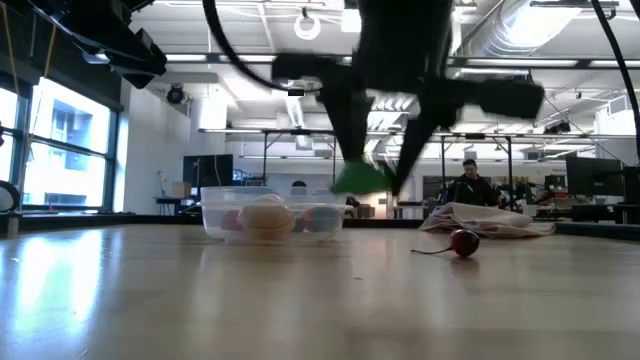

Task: Pick and placing Produce into tupperware
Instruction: Put the pea pod into the transparent bin

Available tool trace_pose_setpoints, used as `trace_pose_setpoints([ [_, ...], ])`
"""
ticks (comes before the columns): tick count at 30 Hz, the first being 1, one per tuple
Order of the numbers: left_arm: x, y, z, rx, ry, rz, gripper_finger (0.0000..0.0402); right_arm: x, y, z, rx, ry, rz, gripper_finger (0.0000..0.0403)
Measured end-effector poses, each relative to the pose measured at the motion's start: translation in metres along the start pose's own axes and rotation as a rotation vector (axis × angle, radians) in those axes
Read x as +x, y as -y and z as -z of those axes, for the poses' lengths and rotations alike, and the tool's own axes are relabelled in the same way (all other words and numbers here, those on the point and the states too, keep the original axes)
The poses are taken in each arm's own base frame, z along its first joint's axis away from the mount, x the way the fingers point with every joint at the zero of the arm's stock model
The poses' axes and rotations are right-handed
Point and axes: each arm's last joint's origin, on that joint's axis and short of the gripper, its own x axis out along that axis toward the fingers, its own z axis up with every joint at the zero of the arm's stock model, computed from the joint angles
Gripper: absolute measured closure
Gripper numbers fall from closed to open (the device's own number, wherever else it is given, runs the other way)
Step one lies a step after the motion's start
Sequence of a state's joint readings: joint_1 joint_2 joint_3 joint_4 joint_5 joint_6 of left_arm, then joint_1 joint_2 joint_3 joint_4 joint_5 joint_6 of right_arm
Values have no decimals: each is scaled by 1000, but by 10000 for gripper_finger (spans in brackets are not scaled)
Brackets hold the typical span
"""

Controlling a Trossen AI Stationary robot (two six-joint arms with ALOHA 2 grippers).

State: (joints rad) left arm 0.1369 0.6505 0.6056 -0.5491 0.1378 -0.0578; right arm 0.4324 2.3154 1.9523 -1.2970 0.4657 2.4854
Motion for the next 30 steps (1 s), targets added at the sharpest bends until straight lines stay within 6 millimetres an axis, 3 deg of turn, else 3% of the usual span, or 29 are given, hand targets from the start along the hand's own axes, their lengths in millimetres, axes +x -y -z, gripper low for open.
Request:
trace_pose_setpoints([
  [8, 0, 0, 0, 0, 0, 0, 279, -45, -29, -24, -252, 91, -118, 272],
  [16, 0, 0, 0, 0, 0, 0, 279, -71, -71, -62, -702, 237, -225, 272],
  [24, 0, 0, 0, 0, 0, 0, 279, -38, -124, -95, -951, 169, -259, 272],
  [30, 0, 0, 0, 0, 0, 0, 279, 2, -138, -106, -991, 82, -245, 272],
])
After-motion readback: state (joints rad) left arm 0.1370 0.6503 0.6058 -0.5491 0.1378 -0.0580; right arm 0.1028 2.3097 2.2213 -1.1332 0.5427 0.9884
